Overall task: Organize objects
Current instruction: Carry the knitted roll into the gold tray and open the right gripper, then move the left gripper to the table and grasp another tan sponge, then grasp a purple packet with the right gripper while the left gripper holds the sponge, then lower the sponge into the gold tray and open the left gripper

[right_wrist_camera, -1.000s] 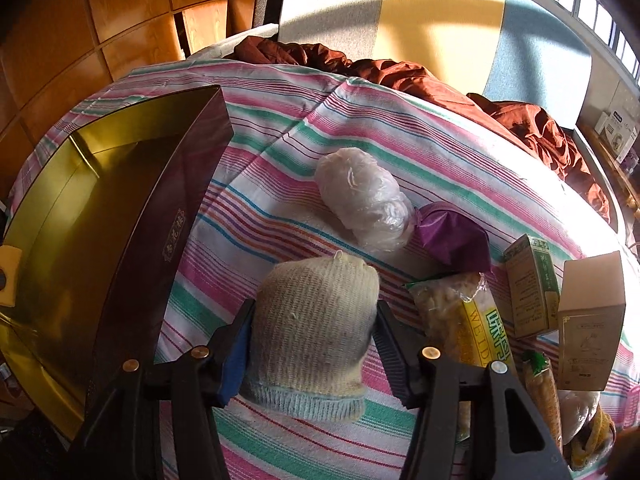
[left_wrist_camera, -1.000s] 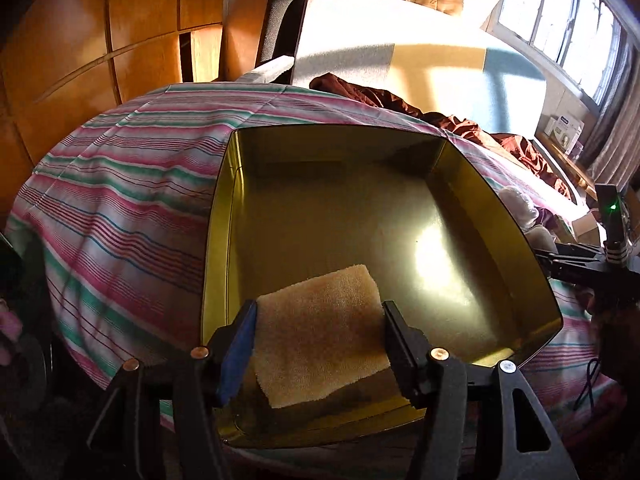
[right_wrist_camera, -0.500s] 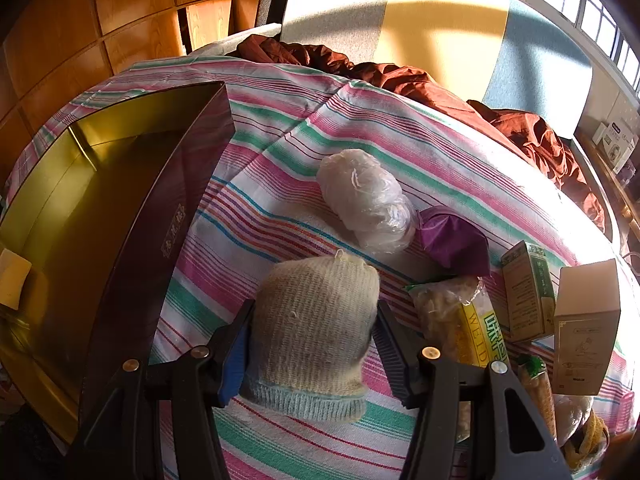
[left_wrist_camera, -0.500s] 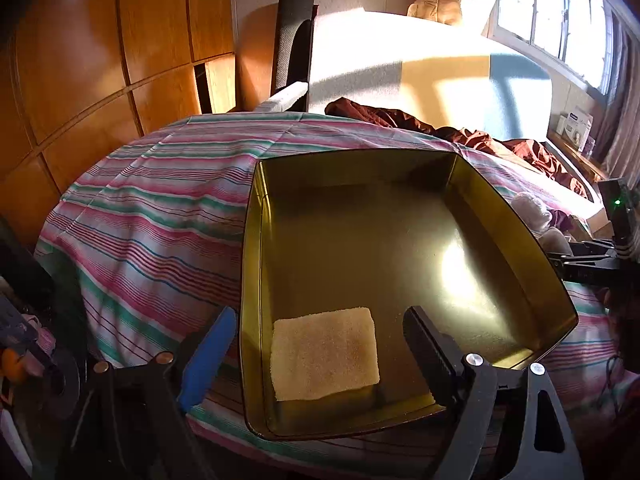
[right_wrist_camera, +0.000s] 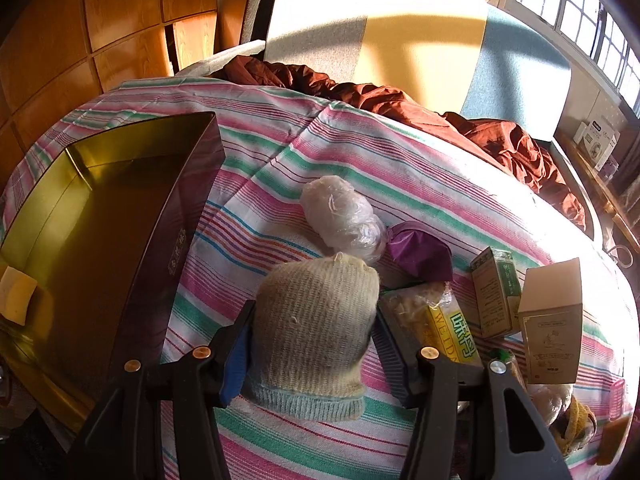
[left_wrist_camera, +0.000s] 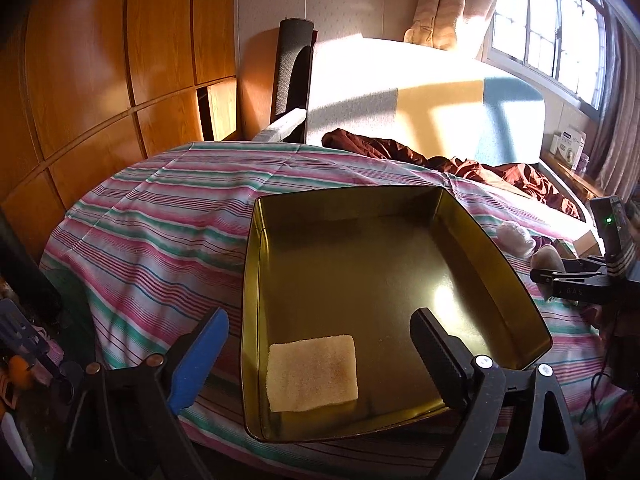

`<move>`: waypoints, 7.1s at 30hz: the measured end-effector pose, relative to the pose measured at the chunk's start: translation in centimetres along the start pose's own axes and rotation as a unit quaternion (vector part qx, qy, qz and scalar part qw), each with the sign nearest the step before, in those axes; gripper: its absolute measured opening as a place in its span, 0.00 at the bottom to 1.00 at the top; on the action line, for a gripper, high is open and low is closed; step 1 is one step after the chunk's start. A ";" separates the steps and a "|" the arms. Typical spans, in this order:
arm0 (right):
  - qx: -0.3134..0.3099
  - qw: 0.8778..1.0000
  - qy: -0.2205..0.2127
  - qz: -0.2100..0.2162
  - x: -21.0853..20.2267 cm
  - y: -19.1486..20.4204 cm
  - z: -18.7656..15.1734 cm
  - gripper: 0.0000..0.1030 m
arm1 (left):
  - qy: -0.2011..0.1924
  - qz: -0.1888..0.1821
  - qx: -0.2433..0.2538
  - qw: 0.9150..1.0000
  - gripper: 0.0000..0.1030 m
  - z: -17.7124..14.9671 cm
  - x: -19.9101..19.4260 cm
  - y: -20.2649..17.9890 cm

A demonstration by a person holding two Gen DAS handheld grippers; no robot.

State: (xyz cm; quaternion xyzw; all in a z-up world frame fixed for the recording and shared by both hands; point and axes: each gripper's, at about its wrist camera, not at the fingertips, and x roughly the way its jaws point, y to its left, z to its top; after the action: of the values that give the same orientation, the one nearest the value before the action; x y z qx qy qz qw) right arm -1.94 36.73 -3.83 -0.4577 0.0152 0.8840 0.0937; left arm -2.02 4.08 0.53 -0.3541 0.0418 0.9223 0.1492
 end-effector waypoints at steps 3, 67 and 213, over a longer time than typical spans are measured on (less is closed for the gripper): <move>0.015 0.999 -0.033 0.017 -2.9 0.6 0.4 0.55 | -0.003 -0.001 -0.015 1.000 0.90 -0.1 0.0 0.8; 0.391 0.914 -0.105 -0.030 -10.5 -20.9 -9.7 0.86 | -0.007 -0.092 0.105 0.990 0.95 1.4 -0.7 -9.4; 0.219 0.957 0.165 0.097 0.7 -11.9 -7.7 0.40 | 0.056 -0.094 0.060 0.992 0.51 5.4 7.1 -3.6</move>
State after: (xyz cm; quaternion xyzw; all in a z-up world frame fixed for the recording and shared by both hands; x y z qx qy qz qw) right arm 6.02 47.64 -8.18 -0.5616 0.2684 0.7760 0.1017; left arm -9.37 10.24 -0.11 -0.3975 0.0720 0.8788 0.2540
